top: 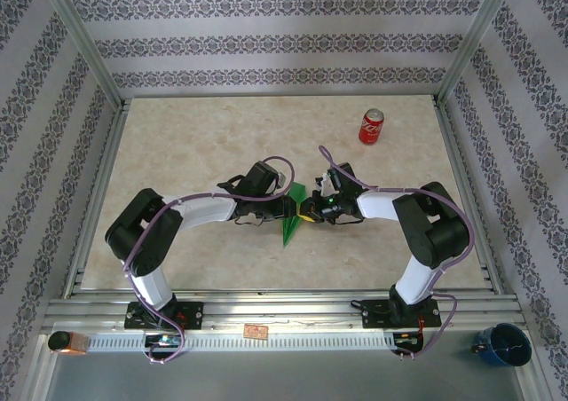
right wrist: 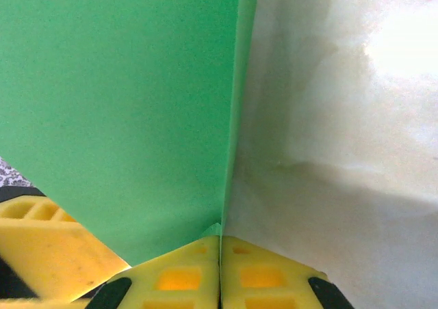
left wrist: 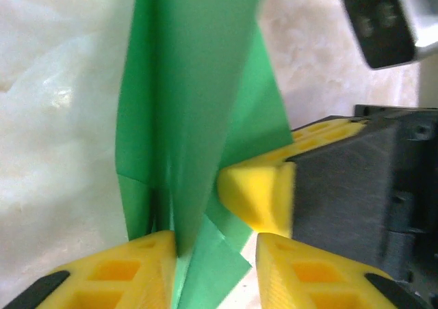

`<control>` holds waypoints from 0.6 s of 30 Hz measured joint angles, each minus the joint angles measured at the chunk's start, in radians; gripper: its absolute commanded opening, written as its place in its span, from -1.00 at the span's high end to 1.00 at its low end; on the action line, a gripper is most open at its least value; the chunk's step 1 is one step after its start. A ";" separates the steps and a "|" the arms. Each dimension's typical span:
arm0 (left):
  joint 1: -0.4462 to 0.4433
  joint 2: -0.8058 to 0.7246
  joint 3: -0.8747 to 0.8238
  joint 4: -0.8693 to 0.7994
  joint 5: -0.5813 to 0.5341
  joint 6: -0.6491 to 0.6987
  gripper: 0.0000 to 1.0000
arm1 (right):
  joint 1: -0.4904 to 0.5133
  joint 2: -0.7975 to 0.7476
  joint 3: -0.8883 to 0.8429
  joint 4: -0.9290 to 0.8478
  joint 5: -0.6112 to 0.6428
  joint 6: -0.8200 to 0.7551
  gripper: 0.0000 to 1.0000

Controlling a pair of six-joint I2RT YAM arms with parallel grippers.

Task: Fold a paper plane with a square sheet of paper (pick it up from the middle)
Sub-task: Move a paper plane to the center of the table.

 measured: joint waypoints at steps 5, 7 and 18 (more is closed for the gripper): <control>-0.004 -0.071 -0.007 0.002 -0.045 0.013 0.12 | 0.000 0.000 0.000 0.000 0.000 0.000 0.81; -0.004 -0.072 -0.006 0.002 -0.048 0.019 0.12 | 0.000 0.000 0.000 0.000 0.000 0.000 0.81; -0.004 -0.004 0.013 -0.010 -0.046 0.029 0.02 | 0.000 0.001 0.000 0.000 -0.007 0.000 0.81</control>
